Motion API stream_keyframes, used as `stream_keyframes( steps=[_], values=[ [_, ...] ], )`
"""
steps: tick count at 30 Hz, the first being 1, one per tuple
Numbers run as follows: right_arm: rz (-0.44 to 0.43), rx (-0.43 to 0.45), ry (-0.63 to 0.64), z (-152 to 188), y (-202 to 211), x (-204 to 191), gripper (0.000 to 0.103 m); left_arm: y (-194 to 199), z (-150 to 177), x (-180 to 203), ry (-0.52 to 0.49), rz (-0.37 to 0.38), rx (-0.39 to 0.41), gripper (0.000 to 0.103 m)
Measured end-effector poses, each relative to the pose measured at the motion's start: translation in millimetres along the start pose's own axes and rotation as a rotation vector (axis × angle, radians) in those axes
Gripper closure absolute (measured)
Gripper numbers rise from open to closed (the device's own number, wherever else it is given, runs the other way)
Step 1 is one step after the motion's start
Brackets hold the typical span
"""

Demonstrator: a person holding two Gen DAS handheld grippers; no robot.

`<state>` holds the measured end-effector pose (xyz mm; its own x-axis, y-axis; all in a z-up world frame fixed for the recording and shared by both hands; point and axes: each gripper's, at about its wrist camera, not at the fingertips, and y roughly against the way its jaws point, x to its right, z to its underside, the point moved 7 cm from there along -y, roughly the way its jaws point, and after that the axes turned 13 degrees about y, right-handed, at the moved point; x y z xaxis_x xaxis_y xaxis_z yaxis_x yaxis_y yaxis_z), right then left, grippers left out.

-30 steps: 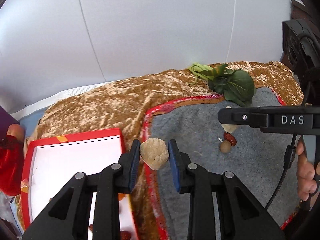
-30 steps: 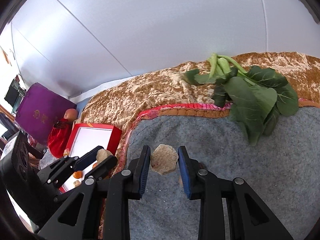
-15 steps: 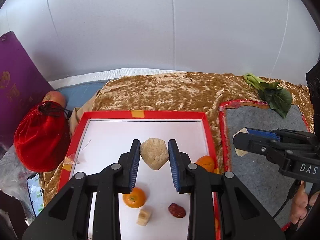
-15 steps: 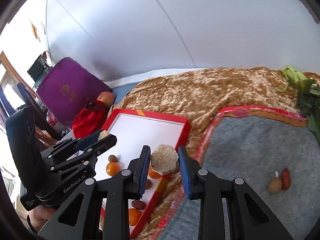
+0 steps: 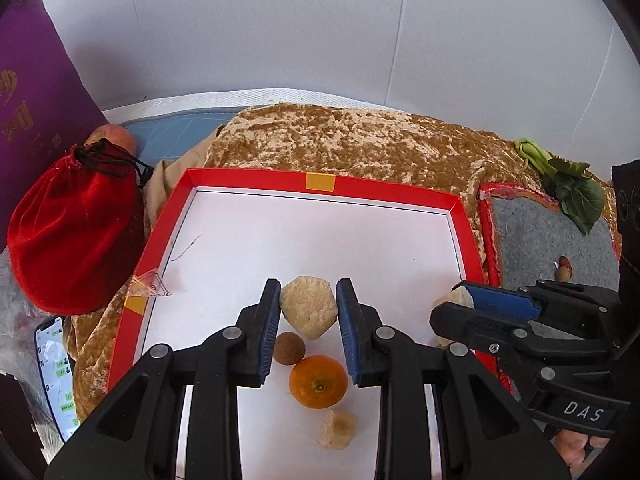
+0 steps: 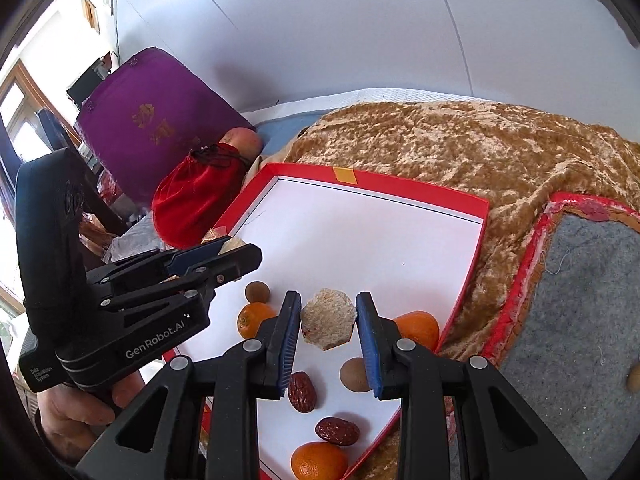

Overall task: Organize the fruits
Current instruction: 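Carry both cream cubes into the white tray and release both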

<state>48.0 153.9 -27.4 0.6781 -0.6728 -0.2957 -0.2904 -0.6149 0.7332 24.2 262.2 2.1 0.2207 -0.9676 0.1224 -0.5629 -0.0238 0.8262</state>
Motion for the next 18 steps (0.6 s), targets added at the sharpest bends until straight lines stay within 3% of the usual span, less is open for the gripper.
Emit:
stream_keyframes(
  steps=[18],
  values=[
    [-0.014, -0.085, 0.035, 12.7, -34.8, -1.8, 0.074, -30.4, 11.8, -2.2, 0.007, -0.024, -0.081, 0.077]
  ],
)
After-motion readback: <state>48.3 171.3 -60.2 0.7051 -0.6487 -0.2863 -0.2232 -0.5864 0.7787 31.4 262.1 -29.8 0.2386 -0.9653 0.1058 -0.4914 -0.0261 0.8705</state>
